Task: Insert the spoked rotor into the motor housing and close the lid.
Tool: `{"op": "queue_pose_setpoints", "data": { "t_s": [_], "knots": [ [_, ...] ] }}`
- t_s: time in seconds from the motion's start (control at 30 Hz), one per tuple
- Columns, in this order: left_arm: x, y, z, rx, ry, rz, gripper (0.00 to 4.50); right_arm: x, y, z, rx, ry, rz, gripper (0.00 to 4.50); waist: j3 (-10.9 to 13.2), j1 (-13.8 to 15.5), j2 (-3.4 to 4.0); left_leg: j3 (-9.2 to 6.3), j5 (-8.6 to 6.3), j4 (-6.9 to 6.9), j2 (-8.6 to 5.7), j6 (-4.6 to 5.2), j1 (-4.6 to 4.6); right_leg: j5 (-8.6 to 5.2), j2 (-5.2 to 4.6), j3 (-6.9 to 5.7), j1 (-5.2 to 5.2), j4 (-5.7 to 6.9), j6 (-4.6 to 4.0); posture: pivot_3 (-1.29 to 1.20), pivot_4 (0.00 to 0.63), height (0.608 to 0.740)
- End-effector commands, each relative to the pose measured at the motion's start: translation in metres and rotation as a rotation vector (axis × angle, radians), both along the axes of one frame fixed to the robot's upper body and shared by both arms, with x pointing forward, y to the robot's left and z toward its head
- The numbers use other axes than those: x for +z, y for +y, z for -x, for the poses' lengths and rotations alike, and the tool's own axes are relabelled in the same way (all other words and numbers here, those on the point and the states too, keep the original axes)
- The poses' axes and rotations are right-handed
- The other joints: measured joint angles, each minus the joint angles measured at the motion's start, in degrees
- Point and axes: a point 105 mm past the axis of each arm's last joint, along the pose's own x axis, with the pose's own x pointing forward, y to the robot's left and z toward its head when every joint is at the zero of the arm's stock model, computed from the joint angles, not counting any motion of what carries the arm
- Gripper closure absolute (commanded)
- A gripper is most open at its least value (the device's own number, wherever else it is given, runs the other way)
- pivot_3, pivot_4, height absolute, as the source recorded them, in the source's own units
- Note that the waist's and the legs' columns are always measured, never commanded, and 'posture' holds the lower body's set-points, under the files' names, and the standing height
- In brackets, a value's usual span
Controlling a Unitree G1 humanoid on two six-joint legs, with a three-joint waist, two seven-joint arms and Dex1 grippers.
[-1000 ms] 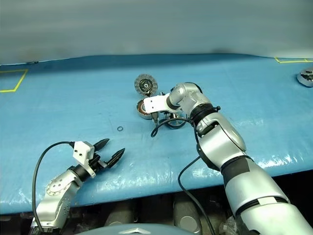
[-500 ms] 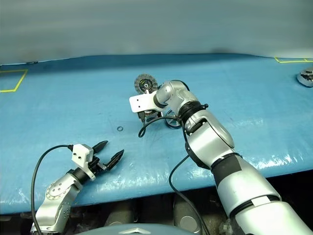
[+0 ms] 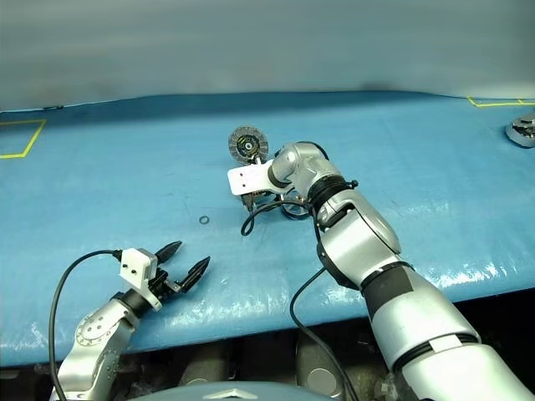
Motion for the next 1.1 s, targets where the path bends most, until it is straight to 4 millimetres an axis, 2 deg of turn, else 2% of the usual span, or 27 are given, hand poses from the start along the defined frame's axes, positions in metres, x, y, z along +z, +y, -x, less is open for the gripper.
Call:
{"op": "queue_pose_setpoints", "data": {
  "t_s": [0.03,0.3,0.4,0.53,0.57,0.67,0.8,0.93,1.1],
  "knots": [
    [0.014,0.003,-0.001,0.012,-0.063,-0.013,0.00,0.001,0.003,0.000,-0.006,0.001,-0.020,0.05,0.00,-0.05,0.00,0.00,0.00,0.00,0.00,0.00,0.00,0.00,0.00,0.00,0.00,0.00,0.00,0.00,0.150,0.740],
    [0.012,0.008,0.005,0.040,-0.057,-0.025,0.00,-0.015,0.001,0.005,-0.037,0.062,-0.025,0.05,-0.01,-0.13,0.00,0.00,0.00,0.01,0.00,0.00,0.11,-0.01,0.00,0.00,0.06,0.05,-0.02,0.00,0.150,0.740],
    [0.015,0.014,0.004,0.064,-0.063,-0.036,0.00,-0.019,0.002,0.010,-0.045,0.123,-0.039,0.67,-0.02,-0.19,0.00,0.00,0.00,0.02,0.01,0.00,0.20,-0.04,0.02,0.01,0.11,0.12,-0.06,0.00,0.150,0.740],
    [0.018,0.021,0.003,0.078,-0.069,-0.053,0.00,-0.020,0.000,0.009,-0.068,0.123,-0.049,1.94,-0.03,-0.26,-0.01,-0.02,0.00,0.03,0.03,0.00,0.27,-0.10,0.06,0.01,0.10,0.32,-0.16,0.00,0.150,0.740],
    [0.018,0.022,0.003,0.082,-0.070,-0.057,0.00,-0.021,-0.001,0.010,-0.074,0.140,-0.053,1.94,-0.03,-0.27,-0.01,-0.03,0.00,0.03,0.03,0.00,0.29,-0.18,0.06,0.01,0.10,0.35,-0.28,0.00,0.150,0.740],
    [0.021,0.025,0.002,0.084,-0.073,-0.060,0.00,-0.024,-0.006,0.010,-0.090,0.167,-0.059,2.37,-0.05,-0.26,-0.03,-0.04,0.00,0.06,0.03,0.00,0.30,-0.19,0.07,0.01,0.10,0.44,-0.29,0.00,0.150,0.740],
    [0.024,0.025,-0.002,0.077,-0.082,-0.068,0.00,-0.018,-0.005,0.008,-0.093,0.151,-0.106,2.37,-0.05,-0.22,-0.03,-0.06,0.00,0.13,0.03,-0.01,0.34,-0.21,0.08,0.00,0.10,0.62,-0.27,0.00,0.150,0.740],
    [0.025,0.024,-0.004,0.059,-0.083,-0.065,0.00,-0.012,0.001,0.013,-0.062,0.204,-0.208,2.37,-0.05,-0.28,-0.04,-0.10,0.02,0.17,0.04,-0.02,0.36,-0.22,0.11,0.00,0.09,0.73,-0.28,0.00,0.150,0.740],
    [0.025,0.030,-0.005,0.047,-0.066,-0.093,0.00,-0.026,0.004,0.034,0.021,0.267,-0.298,2.37,-0.16,-0.43,-0.12,-0.13,0.02,0.15,0.13,-0.02,0.38,-0.22,0.23,0.00,0.08,0.76,-0.28,0.00,0.150,0.740]
  ]
}}
